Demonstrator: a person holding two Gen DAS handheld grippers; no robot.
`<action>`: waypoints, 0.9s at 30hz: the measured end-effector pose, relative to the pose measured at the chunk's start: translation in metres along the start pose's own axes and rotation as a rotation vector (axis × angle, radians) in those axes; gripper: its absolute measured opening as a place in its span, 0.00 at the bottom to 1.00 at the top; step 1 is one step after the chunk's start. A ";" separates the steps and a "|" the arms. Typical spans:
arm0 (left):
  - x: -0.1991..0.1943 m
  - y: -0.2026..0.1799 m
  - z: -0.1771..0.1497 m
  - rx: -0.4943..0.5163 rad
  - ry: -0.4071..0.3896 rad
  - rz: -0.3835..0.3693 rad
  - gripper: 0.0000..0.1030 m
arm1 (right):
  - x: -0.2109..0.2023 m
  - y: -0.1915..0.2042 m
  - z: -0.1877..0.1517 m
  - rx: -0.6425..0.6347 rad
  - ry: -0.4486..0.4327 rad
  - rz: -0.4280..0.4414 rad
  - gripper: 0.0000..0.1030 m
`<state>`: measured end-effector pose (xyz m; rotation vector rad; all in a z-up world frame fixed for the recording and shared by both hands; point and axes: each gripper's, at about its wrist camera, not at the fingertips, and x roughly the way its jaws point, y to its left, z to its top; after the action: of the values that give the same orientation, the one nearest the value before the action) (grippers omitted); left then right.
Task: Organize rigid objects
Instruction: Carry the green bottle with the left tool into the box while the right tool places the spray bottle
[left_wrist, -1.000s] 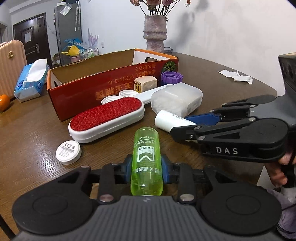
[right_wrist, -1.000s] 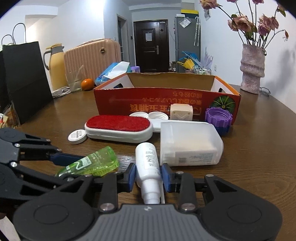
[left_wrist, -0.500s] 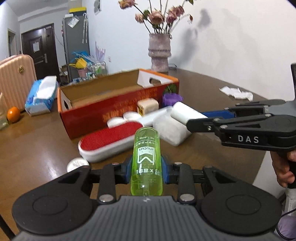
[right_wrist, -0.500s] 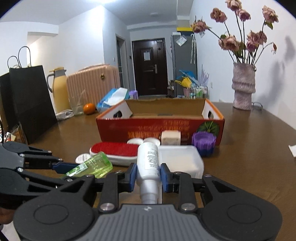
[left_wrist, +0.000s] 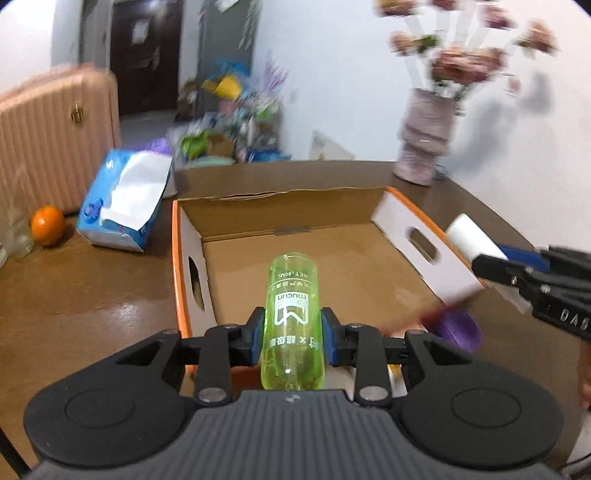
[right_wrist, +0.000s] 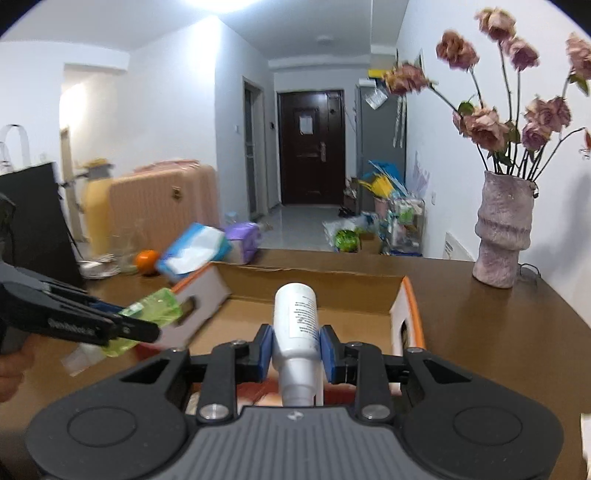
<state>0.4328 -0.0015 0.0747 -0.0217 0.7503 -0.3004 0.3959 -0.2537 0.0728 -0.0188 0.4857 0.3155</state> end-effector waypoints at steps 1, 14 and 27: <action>0.012 0.004 0.010 -0.015 0.019 0.009 0.30 | 0.018 -0.008 0.008 0.014 0.027 -0.004 0.26; 0.139 0.045 0.062 -0.052 0.089 0.221 0.45 | 0.195 -0.055 0.045 -0.077 0.268 -0.173 0.39; 0.140 0.040 0.065 -0.021 0.098 0.157 0.71 | 0.205 -0.056 0.039 -0.081 0.262 -0.152 0.78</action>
<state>0.5839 -0.0077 0.0232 0.0325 0.8473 -0.1453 0.6023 -0.2432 0.0093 -0.1769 0.7269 0.1836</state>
